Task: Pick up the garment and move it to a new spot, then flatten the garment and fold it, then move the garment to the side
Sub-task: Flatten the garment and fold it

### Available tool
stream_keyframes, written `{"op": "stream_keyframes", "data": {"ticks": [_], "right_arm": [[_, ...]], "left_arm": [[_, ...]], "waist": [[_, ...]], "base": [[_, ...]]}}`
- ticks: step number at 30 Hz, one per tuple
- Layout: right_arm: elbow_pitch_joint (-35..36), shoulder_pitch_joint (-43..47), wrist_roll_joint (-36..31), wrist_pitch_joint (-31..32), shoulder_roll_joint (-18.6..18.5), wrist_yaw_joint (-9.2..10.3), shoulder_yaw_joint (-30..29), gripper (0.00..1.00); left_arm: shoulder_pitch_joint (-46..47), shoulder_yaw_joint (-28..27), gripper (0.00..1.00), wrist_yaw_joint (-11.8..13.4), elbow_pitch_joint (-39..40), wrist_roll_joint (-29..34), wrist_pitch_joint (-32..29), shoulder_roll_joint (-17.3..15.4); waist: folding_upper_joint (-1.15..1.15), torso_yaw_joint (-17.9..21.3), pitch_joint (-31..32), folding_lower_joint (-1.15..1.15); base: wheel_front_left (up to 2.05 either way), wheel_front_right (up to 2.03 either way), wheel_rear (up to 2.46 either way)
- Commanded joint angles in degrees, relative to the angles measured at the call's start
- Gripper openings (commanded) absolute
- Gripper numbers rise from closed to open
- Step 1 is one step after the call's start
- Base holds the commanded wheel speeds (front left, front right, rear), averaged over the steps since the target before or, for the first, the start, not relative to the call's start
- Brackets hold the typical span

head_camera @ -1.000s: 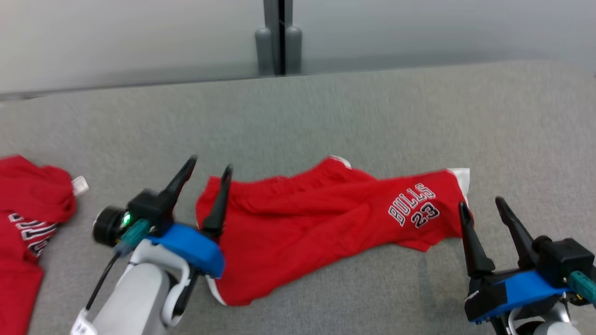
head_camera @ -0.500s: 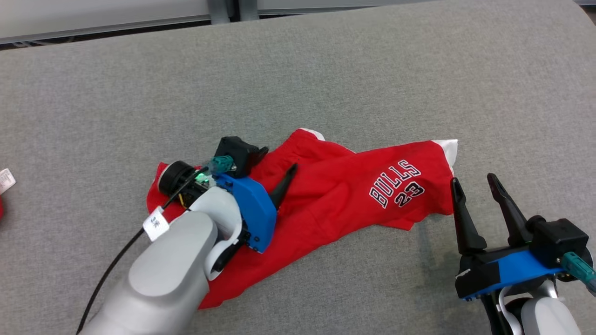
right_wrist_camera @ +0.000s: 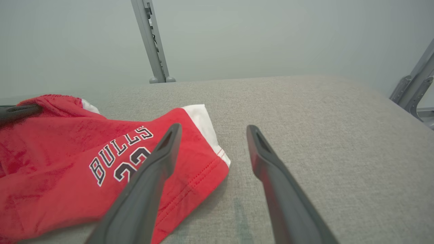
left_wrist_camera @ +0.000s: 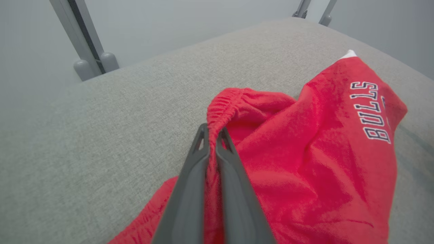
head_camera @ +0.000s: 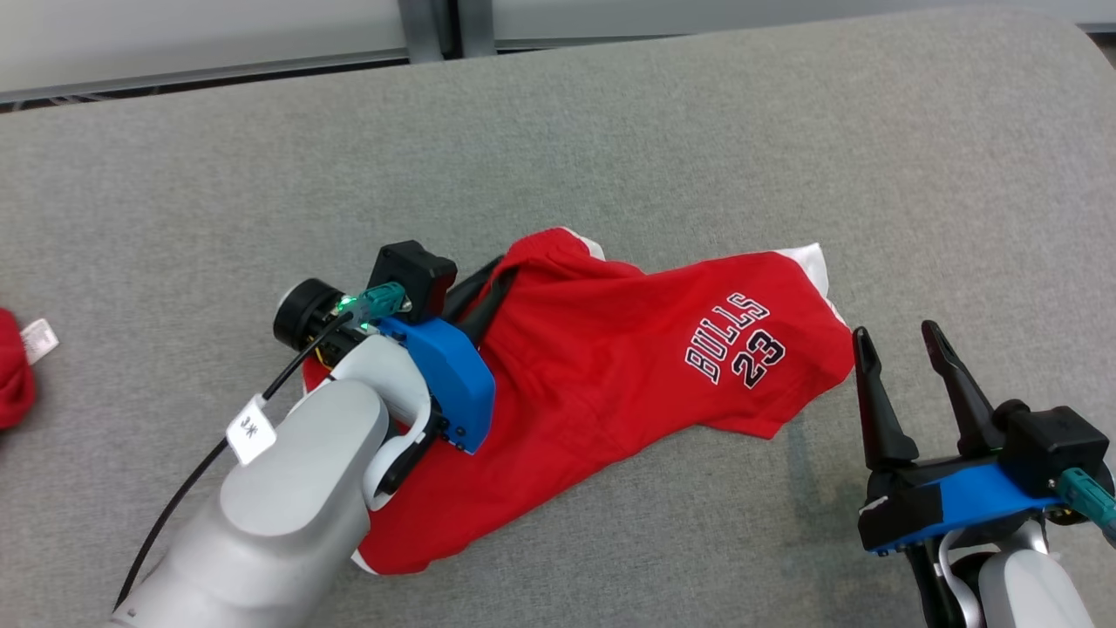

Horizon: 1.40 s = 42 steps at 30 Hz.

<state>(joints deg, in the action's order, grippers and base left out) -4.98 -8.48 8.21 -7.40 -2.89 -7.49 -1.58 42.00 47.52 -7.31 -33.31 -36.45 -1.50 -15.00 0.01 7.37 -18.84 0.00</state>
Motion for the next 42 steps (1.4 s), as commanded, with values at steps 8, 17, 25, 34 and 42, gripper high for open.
{"op": "stream_keyframes", "data": {"ticks": [8,17,25,34,42], "right_arm": [[0.14,2.02,-0.71,0.53,-0.04,-0.01,-2.18,1.0],[1.5,3.13,-1.47,2.11,-0.04,-0.01,-2.78,1.0],[3.43,4.34,-2.16,3.34,-0.04,-0.01,-3.03,1.0],[5.43,5.21,-3.22,4.68,-0.03,-0.01,-3.54,1.0],[7.15,5.33,-3.74,5.63,-0.03,-0.01,-3.34,1.0]], "left_arm": [[-9.72,0.29,0.0,7.82,15.05,4.41,7.84,-6.21],[-26.48,-0.45,0.0,14.51,23.7,-0.8,6.82,-10.85],[-31.06,-1.46,1.0,13.25,17.59,-4.04,12.57,-8.36],[-29.15,-8.08,1.0,13.26,20.84,0.22,16.71,-5.93],[-31.48,-20.5,1.0,14.09,27.24,6.65,16.73,-6.12]], "waist": [[-0.01,-4.16,4.18,0.0],[-0.01,-7.03,6.15,0.0],[-0.01,-8.0,7.27,0.0],[-0.01,-8.35,8.2,0.0],[-0.01,-7.67,9.3,0.0]], "base": [[0.0,0.0,0.0],[0.0,0.0,0.0],[0.0,0.0,0.0],[0.0,0.0,0.0],[0.0,0.0,0.0]]}}
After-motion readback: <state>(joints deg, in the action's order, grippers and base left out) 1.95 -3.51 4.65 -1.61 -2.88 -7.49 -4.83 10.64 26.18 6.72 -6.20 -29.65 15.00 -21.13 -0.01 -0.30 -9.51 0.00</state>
